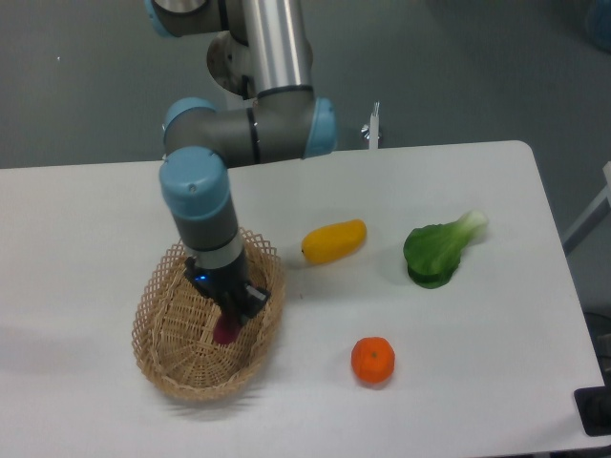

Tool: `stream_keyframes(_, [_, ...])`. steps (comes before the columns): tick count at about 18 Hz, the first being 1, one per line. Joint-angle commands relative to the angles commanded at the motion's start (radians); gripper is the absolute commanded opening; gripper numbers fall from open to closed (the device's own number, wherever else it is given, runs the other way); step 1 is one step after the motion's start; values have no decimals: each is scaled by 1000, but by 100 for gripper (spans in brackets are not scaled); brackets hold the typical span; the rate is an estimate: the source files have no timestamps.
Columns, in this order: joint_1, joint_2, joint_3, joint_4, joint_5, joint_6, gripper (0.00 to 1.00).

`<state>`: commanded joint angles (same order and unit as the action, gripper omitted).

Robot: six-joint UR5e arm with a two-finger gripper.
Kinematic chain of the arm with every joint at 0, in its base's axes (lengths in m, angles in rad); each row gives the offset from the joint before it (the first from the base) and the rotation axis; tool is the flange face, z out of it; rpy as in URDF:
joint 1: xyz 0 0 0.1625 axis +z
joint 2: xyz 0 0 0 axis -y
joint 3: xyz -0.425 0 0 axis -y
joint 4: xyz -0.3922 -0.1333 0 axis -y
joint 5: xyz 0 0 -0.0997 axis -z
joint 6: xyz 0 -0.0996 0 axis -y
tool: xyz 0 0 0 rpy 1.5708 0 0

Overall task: Pick up the sweet potato from the basket
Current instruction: 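Lift the held sweet potato up out of the basket, then carry the sweet potato over toward the bok choy, holding it raised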

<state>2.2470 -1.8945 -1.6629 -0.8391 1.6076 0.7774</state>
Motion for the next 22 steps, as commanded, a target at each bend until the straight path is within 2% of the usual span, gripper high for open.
stream_keyframes(5, [149, 49, 3, -8, -23, 173, 27])
stream_keyframes(9, [270, 100, 3, -78, -64, 308, 27])
stream_keyframes(14, [391, 126, 5, -169, -75, 518, 27])
stream_keyframes(17, [424, 134, 3, -183, -74, 566, 27])
stream_keyframes(22, [425, 134, 6, -181, -71, 568, 27])
